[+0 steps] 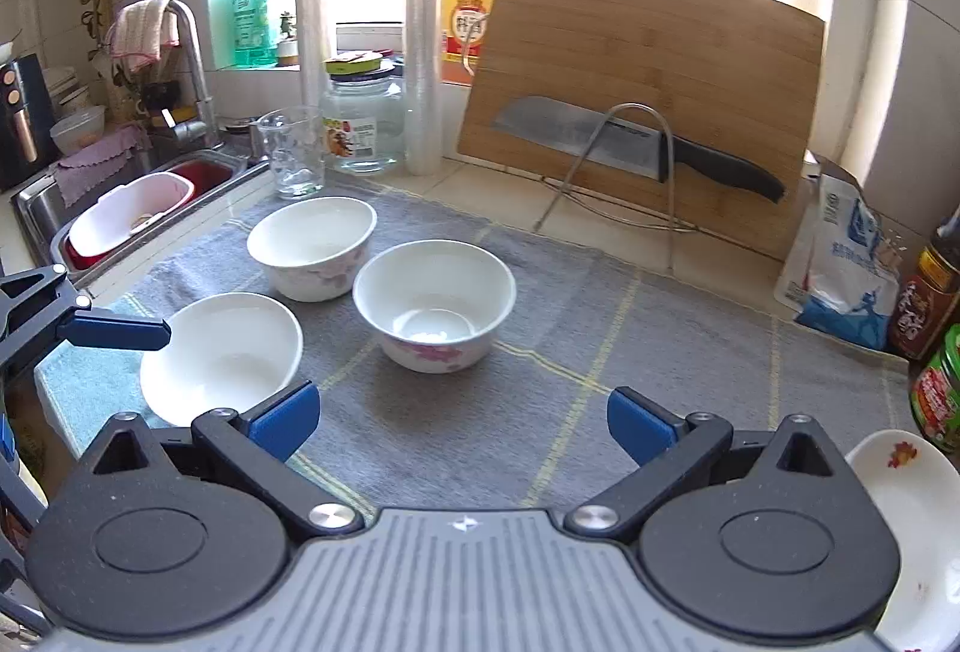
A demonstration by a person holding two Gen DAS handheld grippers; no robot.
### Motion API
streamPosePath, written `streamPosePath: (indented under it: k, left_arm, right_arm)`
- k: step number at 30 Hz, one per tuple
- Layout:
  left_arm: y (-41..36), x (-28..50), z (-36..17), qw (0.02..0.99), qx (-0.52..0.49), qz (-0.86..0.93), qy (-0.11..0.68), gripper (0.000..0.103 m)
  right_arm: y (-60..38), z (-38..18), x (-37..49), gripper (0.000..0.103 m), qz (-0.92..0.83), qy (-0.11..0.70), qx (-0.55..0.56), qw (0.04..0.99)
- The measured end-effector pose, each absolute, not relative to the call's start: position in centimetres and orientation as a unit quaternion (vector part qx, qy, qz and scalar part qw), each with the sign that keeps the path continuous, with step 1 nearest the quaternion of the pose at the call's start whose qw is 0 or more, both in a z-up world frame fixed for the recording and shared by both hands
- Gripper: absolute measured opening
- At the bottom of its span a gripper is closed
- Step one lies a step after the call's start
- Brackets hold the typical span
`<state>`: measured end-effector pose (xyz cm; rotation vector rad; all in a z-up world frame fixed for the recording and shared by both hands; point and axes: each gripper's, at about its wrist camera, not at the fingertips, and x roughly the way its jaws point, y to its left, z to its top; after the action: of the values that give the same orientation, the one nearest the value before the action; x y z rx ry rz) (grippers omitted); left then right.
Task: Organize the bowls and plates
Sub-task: 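Move the right tool over to the white bowls on the towel, then grasp the rim of a white bowl with the right tool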
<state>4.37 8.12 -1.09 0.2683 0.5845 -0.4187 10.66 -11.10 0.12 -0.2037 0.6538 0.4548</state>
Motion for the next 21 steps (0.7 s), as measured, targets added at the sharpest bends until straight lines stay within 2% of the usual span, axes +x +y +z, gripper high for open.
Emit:
streamPosePath:
  k: [9,21]
  left_arm:
    - [13.6,4.7,-4.0,0.931,0.123,-0.149,0.311,0.102]
    - [14.2,6.0,-6.3,0.927,0.128,-0.168,0.31,0.1]
  right_arm:
    - [-4.5,-1.1,11.5,0.103,0.301,0.33,-0.101,0.889]
    - [-0.7,-3.7,13.1,0.103,0.341,0.365,-0.102,0.86]
